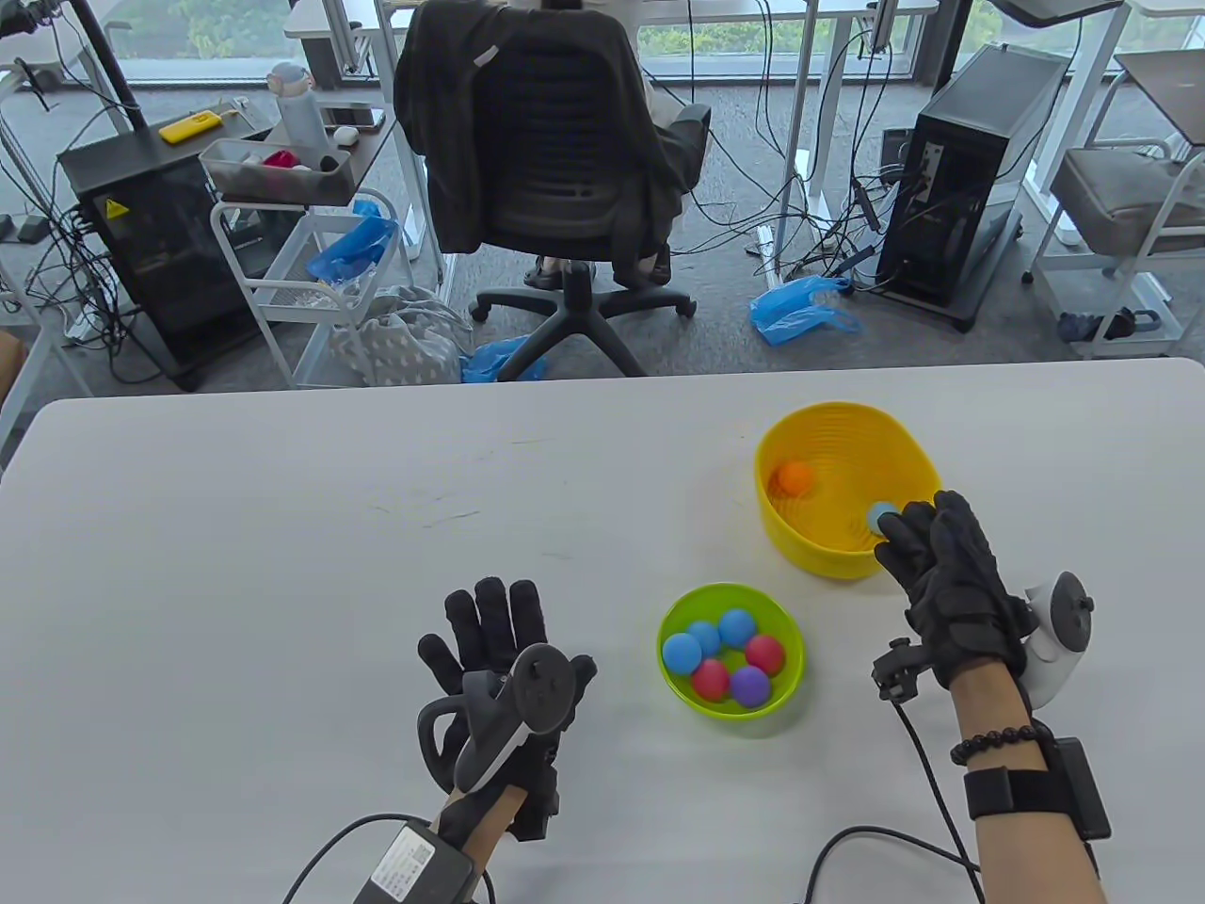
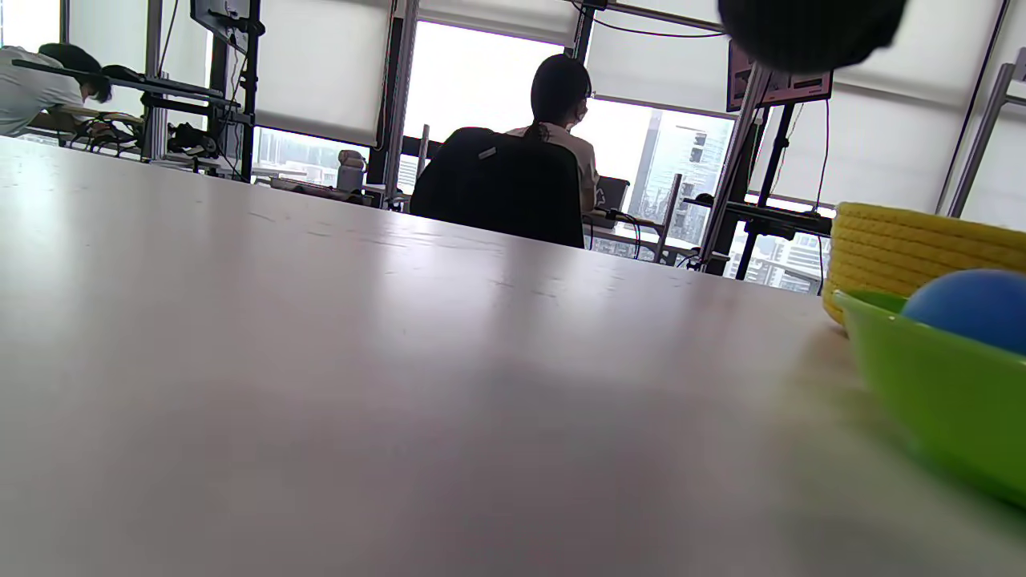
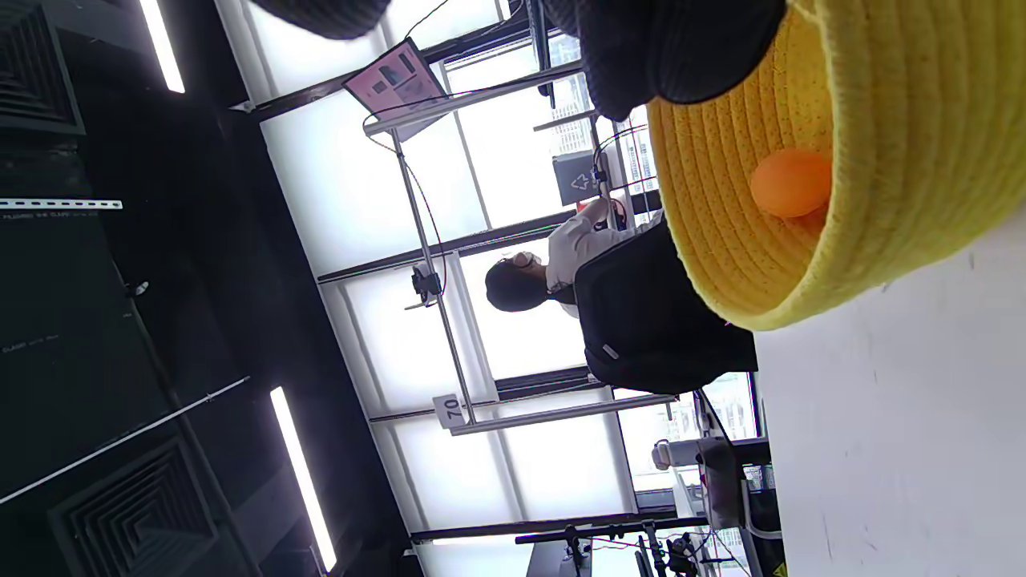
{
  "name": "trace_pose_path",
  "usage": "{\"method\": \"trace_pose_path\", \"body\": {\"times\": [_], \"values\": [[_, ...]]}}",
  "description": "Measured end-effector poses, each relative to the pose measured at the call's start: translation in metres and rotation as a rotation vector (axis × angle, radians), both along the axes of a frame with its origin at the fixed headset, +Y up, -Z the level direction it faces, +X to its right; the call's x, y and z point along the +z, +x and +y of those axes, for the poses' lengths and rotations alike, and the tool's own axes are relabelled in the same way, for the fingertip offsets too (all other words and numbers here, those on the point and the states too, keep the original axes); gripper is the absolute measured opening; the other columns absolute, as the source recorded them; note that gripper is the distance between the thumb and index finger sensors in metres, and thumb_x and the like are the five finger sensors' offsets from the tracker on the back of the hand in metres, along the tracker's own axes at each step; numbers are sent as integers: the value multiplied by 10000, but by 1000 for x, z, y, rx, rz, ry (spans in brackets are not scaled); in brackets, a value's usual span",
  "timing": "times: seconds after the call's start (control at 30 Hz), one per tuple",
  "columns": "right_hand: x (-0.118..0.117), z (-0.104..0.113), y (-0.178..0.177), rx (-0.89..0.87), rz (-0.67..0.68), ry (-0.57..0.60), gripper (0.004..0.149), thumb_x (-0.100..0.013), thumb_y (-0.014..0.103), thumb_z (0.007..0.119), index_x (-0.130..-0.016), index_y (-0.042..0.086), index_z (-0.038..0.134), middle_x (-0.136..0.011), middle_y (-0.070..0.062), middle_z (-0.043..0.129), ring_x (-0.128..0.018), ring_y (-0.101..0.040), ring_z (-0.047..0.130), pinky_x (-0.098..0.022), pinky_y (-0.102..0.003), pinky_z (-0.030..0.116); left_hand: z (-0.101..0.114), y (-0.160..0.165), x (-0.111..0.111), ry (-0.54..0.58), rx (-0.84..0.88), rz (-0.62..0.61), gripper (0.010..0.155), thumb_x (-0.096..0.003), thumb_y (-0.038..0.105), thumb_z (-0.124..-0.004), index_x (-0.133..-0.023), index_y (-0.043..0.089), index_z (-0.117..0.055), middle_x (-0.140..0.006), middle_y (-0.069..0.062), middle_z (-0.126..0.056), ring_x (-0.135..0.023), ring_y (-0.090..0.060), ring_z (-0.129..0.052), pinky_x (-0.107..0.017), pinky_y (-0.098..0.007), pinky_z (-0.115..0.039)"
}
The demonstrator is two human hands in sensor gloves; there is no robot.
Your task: Toss ping pong balls into fabric basket
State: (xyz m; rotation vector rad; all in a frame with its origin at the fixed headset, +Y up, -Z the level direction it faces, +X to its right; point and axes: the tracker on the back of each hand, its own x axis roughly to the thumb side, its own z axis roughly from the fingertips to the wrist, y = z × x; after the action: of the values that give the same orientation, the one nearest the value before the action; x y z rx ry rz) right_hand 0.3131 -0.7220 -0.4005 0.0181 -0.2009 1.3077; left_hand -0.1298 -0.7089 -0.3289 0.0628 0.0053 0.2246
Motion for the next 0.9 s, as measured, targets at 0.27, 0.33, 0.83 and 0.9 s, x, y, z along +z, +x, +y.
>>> {"method": "trace_pose_path", "body": {"times": [0.27, 0.33, 0.83, 0.9], "values": [[9, 30, -45, 461, 36, 128, 635, -620, 437, 681, -1129, 129, 456, -1131, -246, 517, -937, -474, 723, -693, -577, 678, 4, -3, 2, 20, 7, 11, 933, -515, 585, -704, -1158, 167, -172, -1230, -177, -73, -1104, -491, -35, -699, -786, -74], [12, 35, -60, 550, 71, 149, 638, -611, 416, 698, -1125, 116, 468, -1125, -259, 528, -931, -493, 721, -686, -596, 670, 5, -3, 3, 26, 15, 14, 932, -515, 583, -705, -1158, 167, -173, -1230, -179, -74, -1104, -491, -35, -700, -786, -73], [25, 29, -171, 1262, 363, 275, 657, -500, 375, 888, -1074, 186, 630, -1134, -192, 606, -981, -500, 675, -729, -624, 600, 5, -4, 3, 27, 43, 3, 927, -514, 578, -709, -1158, 165, -186, -1233, -174, -84, -1107, -487, -36, -702, -783, -67], [23, 25, -178, 1313, 402, 268, 661, -491, 368, 903, -1070, 190, 638, -1128, -184, 624, -987, -494, 668, -737, -616, 592, 5, -5, 2, 26, 52, 3, 927, -514, 577, -710, -1159, 164, -189, -1233, -176, -84, -1106, -488, -35, -701, -784, -67]]}}
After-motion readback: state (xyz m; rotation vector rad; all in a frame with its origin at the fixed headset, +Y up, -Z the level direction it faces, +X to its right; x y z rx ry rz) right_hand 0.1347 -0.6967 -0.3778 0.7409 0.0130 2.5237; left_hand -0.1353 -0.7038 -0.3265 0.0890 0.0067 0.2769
